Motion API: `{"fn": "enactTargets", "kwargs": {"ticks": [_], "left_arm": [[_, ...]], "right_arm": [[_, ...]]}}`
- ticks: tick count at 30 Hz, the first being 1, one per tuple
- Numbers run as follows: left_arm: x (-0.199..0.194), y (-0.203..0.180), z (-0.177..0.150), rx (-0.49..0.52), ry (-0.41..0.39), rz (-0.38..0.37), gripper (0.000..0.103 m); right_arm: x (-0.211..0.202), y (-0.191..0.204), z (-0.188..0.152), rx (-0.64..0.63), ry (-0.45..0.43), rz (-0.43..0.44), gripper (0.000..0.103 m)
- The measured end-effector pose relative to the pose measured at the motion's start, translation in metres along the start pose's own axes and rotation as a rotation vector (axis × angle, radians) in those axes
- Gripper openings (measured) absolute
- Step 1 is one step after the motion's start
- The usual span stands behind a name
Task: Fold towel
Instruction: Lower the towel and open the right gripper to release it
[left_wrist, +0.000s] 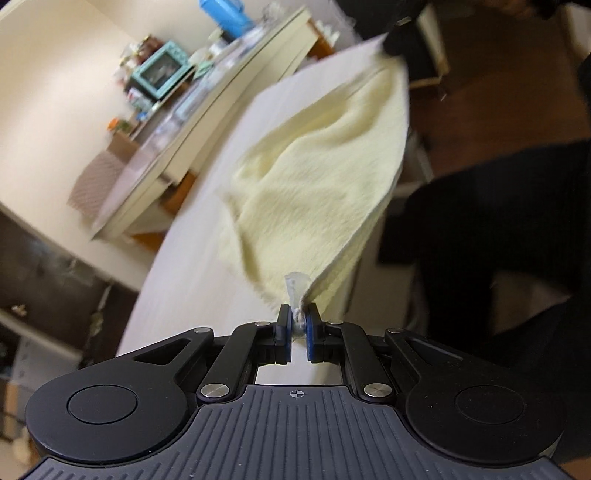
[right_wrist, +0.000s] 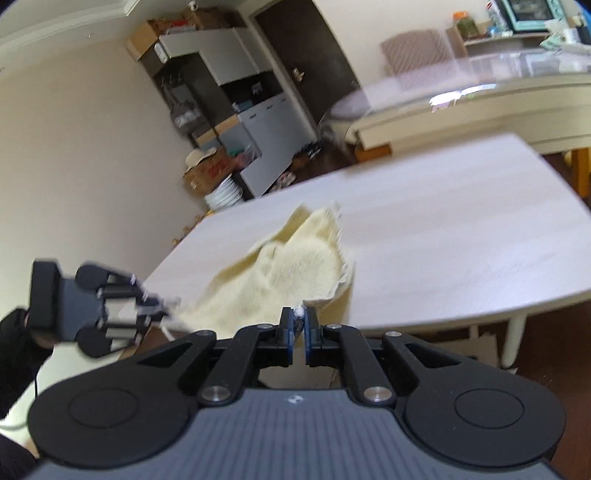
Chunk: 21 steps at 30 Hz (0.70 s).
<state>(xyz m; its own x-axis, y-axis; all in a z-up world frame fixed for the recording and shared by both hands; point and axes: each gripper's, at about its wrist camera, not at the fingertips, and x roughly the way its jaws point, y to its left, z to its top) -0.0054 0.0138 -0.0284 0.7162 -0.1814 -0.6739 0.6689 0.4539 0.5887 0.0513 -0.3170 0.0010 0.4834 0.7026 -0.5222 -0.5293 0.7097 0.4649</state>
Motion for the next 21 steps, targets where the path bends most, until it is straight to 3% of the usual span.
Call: {"fn": "enactTargets", "kwargs": {"ticks": [3, 6, 9, 12, 17, 21], "left_arm": [[-0.006, 0.004, -0.004, -0.021, -0.010, -0.036, 0.017], [-0.014, 0.009, -0.008, -0.026, -0.040, -0.094, 0.047], [-0.016, 0.023, -0.013, -0.070, -0.058, -0.142, 0.052], [-0.015, 0.041, -0.010, -0.132, -0.069, -0.117, 0.053], [0.026, 0.086, 0.028, -0.237, -0.080, -0.060, 0.052], [0.082, 0.119, 0.066, -0.302, -0.102, -0.119, 0.051]], "right_arm": [[0.003, 0.001, 0.001, -0.018, 0.024, 0.026, 0.023], [-0.002, 0.001, 0.013, -0.050, -0.020, 0.029, 0.027], [0.000, -0.001, 0.037, -0.093, -0.061, 0.014, 0.035], [0.018, -0.003, 0.062, -0.142, -0.064, -0.005, 0.036], [0.064, -0.014, 0.094, -0.153, -0.028, -0.021, 0.037], [0.086, -0.025, 0.105, -0.138, -0.004, -0.021, 0.042]]}}
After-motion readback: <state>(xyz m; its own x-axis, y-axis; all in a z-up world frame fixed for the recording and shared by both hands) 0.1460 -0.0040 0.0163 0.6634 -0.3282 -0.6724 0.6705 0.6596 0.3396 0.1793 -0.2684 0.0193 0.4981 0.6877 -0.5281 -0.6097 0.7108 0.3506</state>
